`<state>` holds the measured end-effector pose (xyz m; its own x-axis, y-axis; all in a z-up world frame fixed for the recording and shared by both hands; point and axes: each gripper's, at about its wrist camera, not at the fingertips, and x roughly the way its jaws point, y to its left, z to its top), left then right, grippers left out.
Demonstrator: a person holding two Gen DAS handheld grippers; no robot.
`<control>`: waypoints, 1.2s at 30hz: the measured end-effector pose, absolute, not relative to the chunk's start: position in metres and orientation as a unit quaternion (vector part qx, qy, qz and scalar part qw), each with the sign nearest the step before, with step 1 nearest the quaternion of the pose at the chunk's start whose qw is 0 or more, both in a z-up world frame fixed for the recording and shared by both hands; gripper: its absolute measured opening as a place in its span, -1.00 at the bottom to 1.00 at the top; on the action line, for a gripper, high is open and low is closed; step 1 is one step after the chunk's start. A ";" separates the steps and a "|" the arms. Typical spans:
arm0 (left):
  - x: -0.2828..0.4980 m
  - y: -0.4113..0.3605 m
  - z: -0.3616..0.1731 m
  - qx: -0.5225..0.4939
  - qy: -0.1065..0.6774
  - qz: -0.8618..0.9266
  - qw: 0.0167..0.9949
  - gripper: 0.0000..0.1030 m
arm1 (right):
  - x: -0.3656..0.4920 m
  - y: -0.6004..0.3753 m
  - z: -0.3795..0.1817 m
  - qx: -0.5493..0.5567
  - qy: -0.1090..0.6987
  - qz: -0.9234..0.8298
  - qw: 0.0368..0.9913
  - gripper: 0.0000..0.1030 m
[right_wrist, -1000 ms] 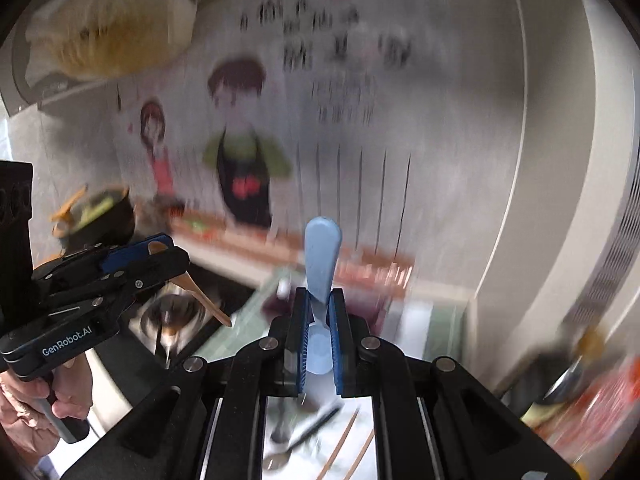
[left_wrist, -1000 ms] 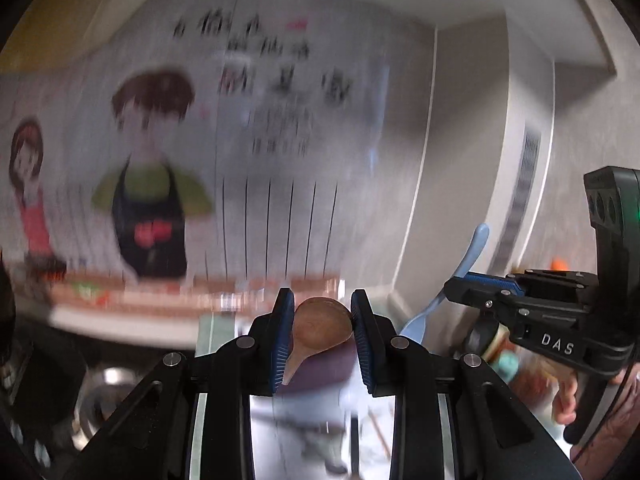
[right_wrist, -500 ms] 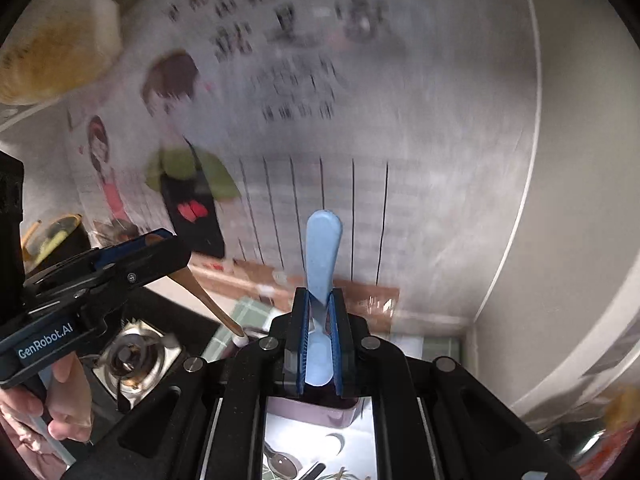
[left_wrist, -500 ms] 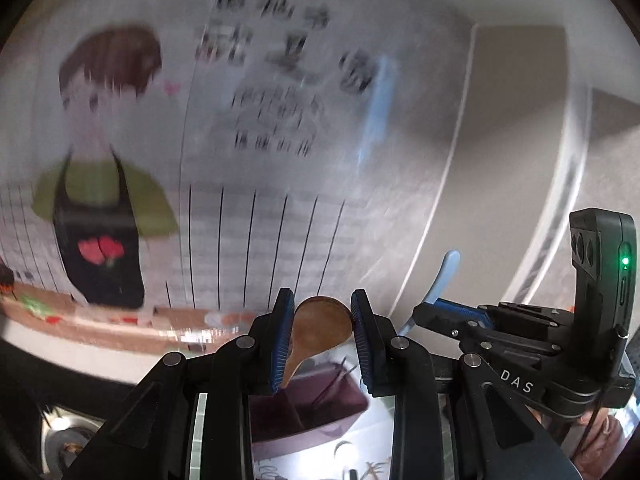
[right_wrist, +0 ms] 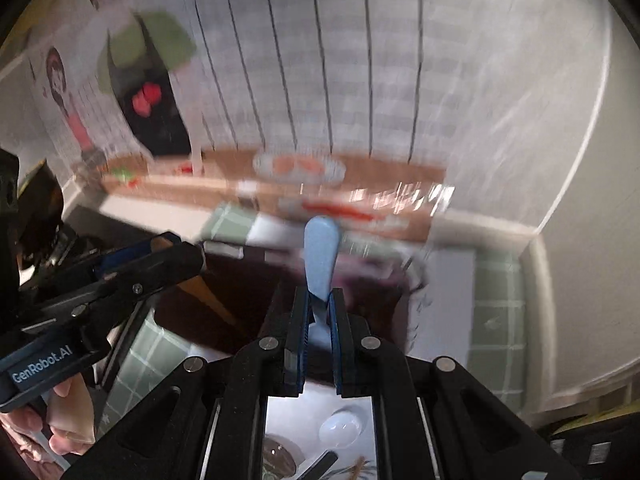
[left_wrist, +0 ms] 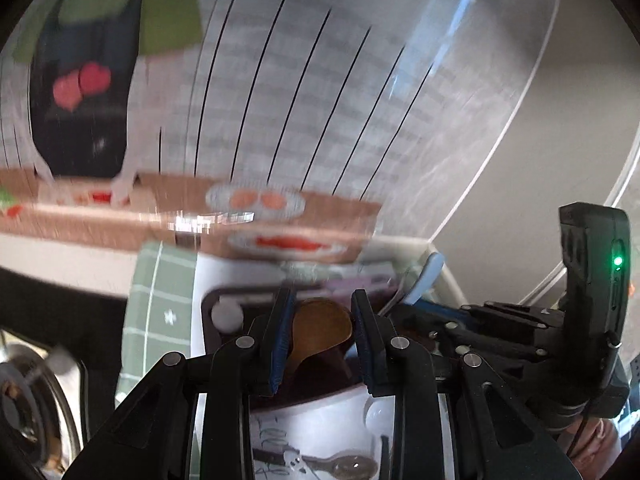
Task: Organize utensils
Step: 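Lift wooden spoon and blue spoon over the purple caddy and open both tools, then grasp a wooden chopstick with the right tool while the left tool lowers toward the black spoon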
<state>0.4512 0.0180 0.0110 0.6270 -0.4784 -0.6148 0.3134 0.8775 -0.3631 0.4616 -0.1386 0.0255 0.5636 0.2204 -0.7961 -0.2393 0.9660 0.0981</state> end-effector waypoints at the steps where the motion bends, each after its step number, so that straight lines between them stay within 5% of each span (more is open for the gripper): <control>1: 0.452 0.018 0.006 -0.111 0.376 -0.221 0.893 -0.40 | 0.463 -0.138 0.016 -0.009 0.462 0.136 0.876 -0.77; 4: 0.450 0.018 -0.001 -0.103 0.386 -0.209 0.892 -0.35 | 0.465 -0.141 0.004 0.000 0.482 0.141 0.865 -0.42; 9: 0.425 0.026 0.018 -0.109 0.367 -0.190 0.904 -0.23 | 0.440 -0.155 0.022 -0.002 0.448 0.128 0.885 -0.34; 14: 0.386 0.026 0.025 -0.078 0.362 -0.155 0.916 -0.16 | 0.393 -0.167 0.045 -0.049 0.400 0.093 0.910 0.38; 18: 0.350 0.023 0.011 -0.054 0.372 -0.138 0.916 0.02 | 0.353 -0.180 0.048 -0.072 0.383 0.082 0.917 0.61; 20: 0.332 0.023 0.000 -0.052 0.382 -0.130 0.913 0.06 | 0.340 -0.183 0.045 -0.085 0.375 0.071 0.920 0.97; 28: 0.268 0.019 -0.052 -0.044 0.440 -0.120 0.889 0.07 | 0.306 -0.191 -0.010 -0.098 0.421 0.071 0.899 0.96; 30: 0.258 0.019 -0.066 -0.041 0.454 -0.118 0.882 0.07 | 0.301 -0.192 -0.024 -0.086 0.441 0.088 0.889 0.75; 32: 0.252 0.020 -0.075 -0.043 0.466 -0.111 0.877 0.07 | 0.297 -0.192 -0.040 -0.092 0.459 0.084 0.880 0.25; 34: 0.245 0.025 -0.081 -0.051 0.473 -0.102 0.874 0.07 | 0.295 -0.194 -0.053 -0.083 0.479 0.084 0.870 -0.04; 36: 0.240 0.029 -0.084 -0.059 0.474 -0.095 0.873 0.07 | 0.295 -0.200 -0.062 -0.055 0.496 0.086 0.862 -0.19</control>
<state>0.2395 0.0286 -0.0841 0.5317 -0.2223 -0.8172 0.1106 0.9749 -0.1932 0.2950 -0.1997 -0.0622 0.4921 0.0948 -0.8654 -0.2032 0.9791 -0.0082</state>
